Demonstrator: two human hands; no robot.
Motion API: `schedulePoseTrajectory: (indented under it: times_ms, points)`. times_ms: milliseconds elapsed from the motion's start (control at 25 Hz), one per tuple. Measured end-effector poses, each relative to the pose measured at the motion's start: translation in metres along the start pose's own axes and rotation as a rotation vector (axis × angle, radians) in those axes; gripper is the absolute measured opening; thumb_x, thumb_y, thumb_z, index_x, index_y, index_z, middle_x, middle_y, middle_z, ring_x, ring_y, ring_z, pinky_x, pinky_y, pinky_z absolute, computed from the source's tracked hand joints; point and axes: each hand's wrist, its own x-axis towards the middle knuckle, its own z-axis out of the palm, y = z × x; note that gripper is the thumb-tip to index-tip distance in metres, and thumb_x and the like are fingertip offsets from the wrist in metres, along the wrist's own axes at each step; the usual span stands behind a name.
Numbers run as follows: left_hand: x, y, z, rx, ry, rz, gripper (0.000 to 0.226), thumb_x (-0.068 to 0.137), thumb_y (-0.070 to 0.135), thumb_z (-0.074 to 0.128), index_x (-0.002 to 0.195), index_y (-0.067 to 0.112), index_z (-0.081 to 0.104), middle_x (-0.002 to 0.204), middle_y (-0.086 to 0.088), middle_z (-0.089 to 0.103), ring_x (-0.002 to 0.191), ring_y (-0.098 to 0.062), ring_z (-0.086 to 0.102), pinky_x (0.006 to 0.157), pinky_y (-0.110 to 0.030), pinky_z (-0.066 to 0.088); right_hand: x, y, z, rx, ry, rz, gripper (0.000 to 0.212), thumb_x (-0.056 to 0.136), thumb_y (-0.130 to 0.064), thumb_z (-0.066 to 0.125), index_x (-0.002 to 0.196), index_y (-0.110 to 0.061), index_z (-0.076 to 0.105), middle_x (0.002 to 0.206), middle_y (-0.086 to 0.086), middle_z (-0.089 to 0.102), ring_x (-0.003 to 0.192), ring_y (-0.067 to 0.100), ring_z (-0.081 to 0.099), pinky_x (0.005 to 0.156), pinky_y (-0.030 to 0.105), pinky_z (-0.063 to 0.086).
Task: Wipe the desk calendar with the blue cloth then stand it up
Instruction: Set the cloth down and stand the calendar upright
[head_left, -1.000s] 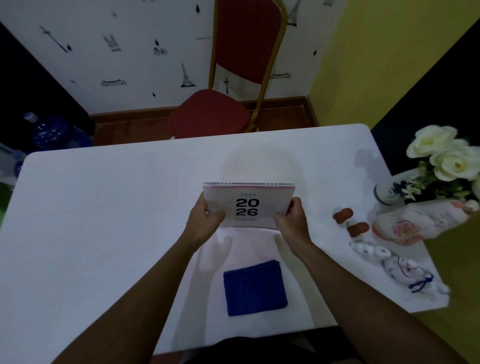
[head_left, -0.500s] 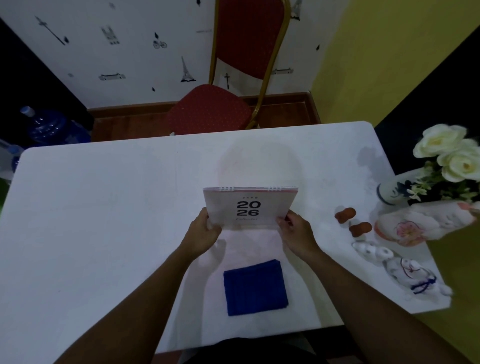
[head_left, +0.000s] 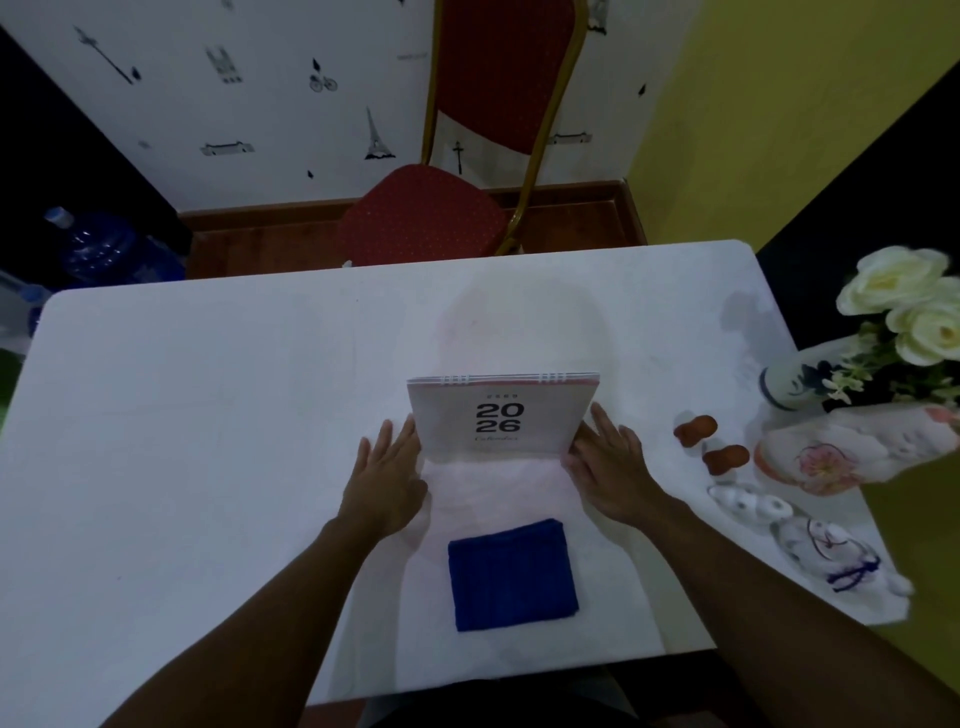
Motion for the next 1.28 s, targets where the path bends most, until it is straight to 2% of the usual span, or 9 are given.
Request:
schedulePoseTrajectory:
  times_ms: [80, 320, 680, 840, 920, 1040, 1080, 1160, 1280]
  points:
    - [-0.003, -0.007, 0.002, 0.146, -0.032, 0.014, 0.074, 0.11, 0.035, 0.036, 0.169, 0.028, -0.008, 0.178, 0.001, -0.014, 0.164, -0.031, -0.016, 0.134, -0.052, -0.003, 0.0, 0.008, -0.001, -0.103, -0.037, -0.069, 0.054, 0.11, -0.04, 0.022, 0.163, -0.029, 0.018, 0.173, -0.008, -0.002, 0.159, 0.024, -0.009, 0.124, 0.058, 0.004]
    - [-0.003, -0.009, 0.01, 0.255, -0.005, 0.053, 0.068, 0.111, 0.04, 0.024, 0.169, 0.023, -0.006, 0.178, 0.0, -0.012, 0.165, -0.028, -0.014, 0.136, -0.049, 0.002, 0.003, 0.013, 0.0, -0.229, -0.021, -0.102, 0.058, 0.109, -0.044, 0.022, 0.164, -0.023, 0.017, 0.173, -0.002, 0.008, 0.16, 0.022, 0.002, 0.127, 0.05, -0.002]
    - [-0.002, -0.006, 0.01, 0.283, -0.075, 0.021, 0.078, 0.108, 0.04, 0.034, 0.168, 0.023, -0.012, 0.177, -0.002, -0.017, 0.164, -0.028, -0.016, 0.134, -0.051, -0.004, 0.007, 0.003, -0.006, -0.148, -0.151, 0.016, 0.064, 0.108, -0.048, 0.025, 0.164, -0.029, 0.0, 0.173, -0.006, -0.007, 0.159, 0.025, -0.012, 0.122, 0.058, -0.01]
    - [-0.008, -0.006, 0.01, 0.127, -0.011, -0.014, 0.081, 0.107, 0.031, 0.043, 0.169, 0.021, -0.007, 0.179, -0.003, -0.009, 0.166, -0.022, -0.011, 0.134, -0.044, -0.006, 0.004, -0.015, -0.014, 0.061, -0.093, 0.113, 0.063, 0.104, -0.027, 0.044, 0.161, -0.036, 0.019, 0.172, -0.011, 0.011, 0.16, 0.025, 0.0, 0.123, 0.058, -0.008]
    - [-0.016, -0.001, 0.01, 0.005, 0.042, -0.04, 0.08, 0.106, 0.028, 0.045, 0.17, 0.018, -0.003, 0.179, -0.003, -0.003, 0.166, -0.02, -0.006, 0.133, -0.04, -0.003, -0.004, -0.025, -0.015, 0.208, -0.013, 0.127, 0.061, 0.1, -0.015, 0.05, 0.155, -0.035, 0.031, 0.164, -0.008, 0.034, 0.156, 0.027, 0.022, 0.126, 0.057, 0.011]
    - [-0.024, 0.013, 0.003, -0.262, 0.129, -0.029, 0.08, 0.104, 0.019, 0.049, 0.17, 0.022, 0.003, 0.179, -0.001, 0.006, 0.167, -0.022, 0.002, 0.132, -0.041, 0.001, -0.02, -0.037, -0.023, 0.493, 0.071, 0.154, 0.064, 0.095, -0.002, 0.051, 0.143, -0.042, 0.037, 0.134, -0.01, 0.057, 0.124, 0.018, 0.06, 0.095, 0.019, 0.052]
    - [-0.027, 0.016, 0.0, -0.322, 0.169, -0.027, 0.08, 0.104, 0.018, 0.05, 0.17, 0.025, 0.004, 0.179, 0.0, 0.008, 0.167, -0.022, 0.004, 0.132, -0.041, 0.002, -0.024, -0.041, -0.027, 0.557, 0.109, 0.175, 0.067, 0.095, -0.002, 0.05, 0.141, -0.049, 0.035, 0.127, -0.012, 0.059, 0.111, 0.012, 0.064, 0.08, 0.006, 0.051]
    - [-0.031, 0.023, -0.008, -0.38, 0.239, -0.015, 0.081, 0.104, 0.017, 0.05, 0.17, 0.027, 0.004, 0.179, 0.002, 0.01, 0.167, -0.022, 0.006, 0.134, -0.042, 0.004, -0.024, -0.053, -0.034, 0.645, 0.188, 0.226, 0.07, 0.096, -0.007, 0.053, 0.145, -0.052, 0.031, 0.12, -0.013, 0.058, 0.095, 0.008, 0.065, 0.058, 0.002, 0.049]
    - [-0.043, 0.039, -0.023, -0.511, 0.31, 0.091, 0.081, 0.102, 0.028, 0.056, 0.161, 0.056, 0.009, 0.169, 0.029, 0.027, 0.158, -0.004, 0.029, 0.129, -0.034, 0.028, -0.018, -0.067, -0.04, 0.714, 0.253, 0.269, 0.076, 0.094, -0.003, 0.055, 0.155, -0.04, 0.031, 0.126, -0.013, 0.056, 0.111, 0.013, 0.056, 0.068, 0.003, 0.046]
